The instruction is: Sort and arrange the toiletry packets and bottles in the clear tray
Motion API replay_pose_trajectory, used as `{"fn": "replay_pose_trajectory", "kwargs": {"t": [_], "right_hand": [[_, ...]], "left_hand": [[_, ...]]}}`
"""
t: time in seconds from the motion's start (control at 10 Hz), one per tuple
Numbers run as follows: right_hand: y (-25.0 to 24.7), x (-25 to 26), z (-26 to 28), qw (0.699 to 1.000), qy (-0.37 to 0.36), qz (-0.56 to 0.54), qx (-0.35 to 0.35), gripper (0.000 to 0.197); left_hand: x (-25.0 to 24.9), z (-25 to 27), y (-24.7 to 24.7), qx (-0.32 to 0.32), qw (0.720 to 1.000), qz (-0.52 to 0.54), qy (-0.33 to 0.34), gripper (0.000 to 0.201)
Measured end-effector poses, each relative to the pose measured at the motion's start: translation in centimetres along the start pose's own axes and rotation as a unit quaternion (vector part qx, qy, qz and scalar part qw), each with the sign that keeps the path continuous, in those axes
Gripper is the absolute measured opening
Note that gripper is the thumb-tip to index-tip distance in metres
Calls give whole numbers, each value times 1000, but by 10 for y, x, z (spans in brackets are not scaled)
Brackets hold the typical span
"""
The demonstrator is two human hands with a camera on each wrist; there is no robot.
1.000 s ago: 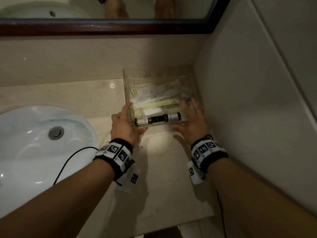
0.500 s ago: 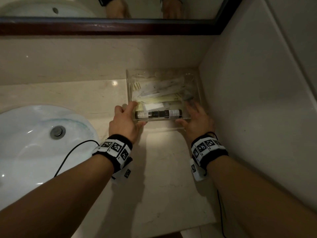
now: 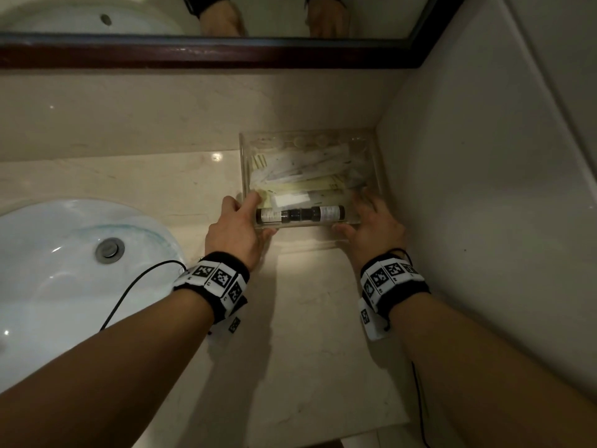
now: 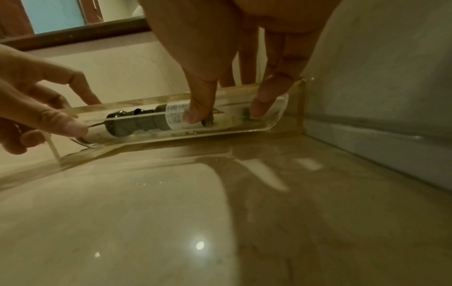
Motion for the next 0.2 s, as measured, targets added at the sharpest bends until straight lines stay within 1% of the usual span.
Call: {"fn": "replay_pose_trajectory", "kwargs": {"t": [0.2], "right_hand": [[-6,7,5,1000,11,3,18,73]], "left_hand": [[-4,-2,-12,20,1000,-16,3,58]]}}
Point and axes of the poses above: each hand's wrist, its own z-axis away from the middle knuckle, its own y-axis out of the palm, x = y × z, the point moved 6 cm from there along -z, towards the middle knuckle, and after that the axes turned 10 degrees about -x, right-handed, at the moved point
